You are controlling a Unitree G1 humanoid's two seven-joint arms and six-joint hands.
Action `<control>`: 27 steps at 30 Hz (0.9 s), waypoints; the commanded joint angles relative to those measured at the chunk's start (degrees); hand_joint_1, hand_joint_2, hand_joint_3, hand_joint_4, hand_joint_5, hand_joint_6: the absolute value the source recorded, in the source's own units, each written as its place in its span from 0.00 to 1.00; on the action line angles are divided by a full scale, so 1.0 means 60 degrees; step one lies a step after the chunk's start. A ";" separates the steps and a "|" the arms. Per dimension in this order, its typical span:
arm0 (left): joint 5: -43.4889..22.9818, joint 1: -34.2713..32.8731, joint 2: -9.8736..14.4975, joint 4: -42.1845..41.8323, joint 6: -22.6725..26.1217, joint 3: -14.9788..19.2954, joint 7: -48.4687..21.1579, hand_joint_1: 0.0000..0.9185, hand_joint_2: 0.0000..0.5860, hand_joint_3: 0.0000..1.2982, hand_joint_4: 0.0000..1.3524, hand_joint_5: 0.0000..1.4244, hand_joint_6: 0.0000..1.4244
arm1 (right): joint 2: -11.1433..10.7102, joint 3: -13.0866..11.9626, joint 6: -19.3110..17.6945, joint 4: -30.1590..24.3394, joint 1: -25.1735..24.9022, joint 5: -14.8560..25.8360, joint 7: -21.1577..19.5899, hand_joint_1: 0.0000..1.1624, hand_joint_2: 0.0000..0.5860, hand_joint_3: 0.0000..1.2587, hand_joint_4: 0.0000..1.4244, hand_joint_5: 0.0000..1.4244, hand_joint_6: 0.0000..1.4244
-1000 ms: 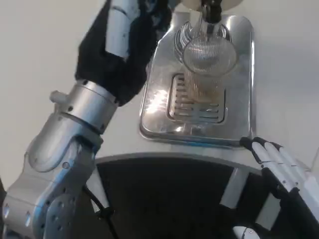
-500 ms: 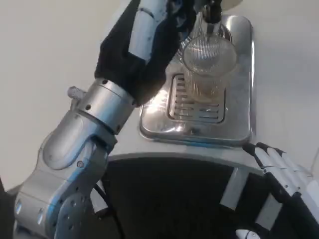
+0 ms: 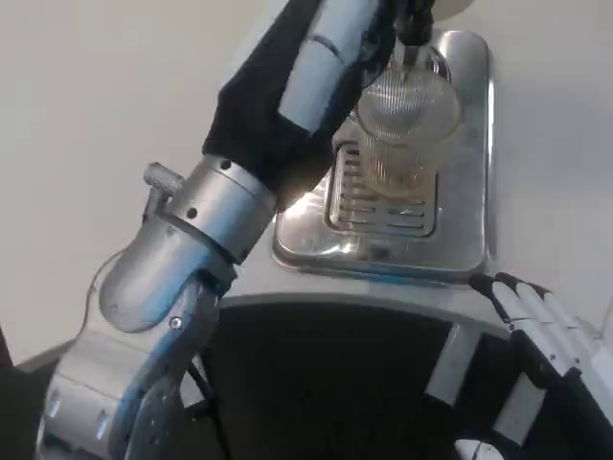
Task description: Grasp the cup under the faucet to collect the drink, then remove the cup.
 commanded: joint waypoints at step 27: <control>0.6840 -0.0388 0.1954 0.1515 -0.5253 -0.1659 -0.0722 0.00 0.45 0.00 0.00 0.00 0.00 | 0.0908 -0.0028 0.0834 -0.0350 -0.0268 0.0135 -0.0222 0.46 0.48 0.03 0.00 0.00 0.05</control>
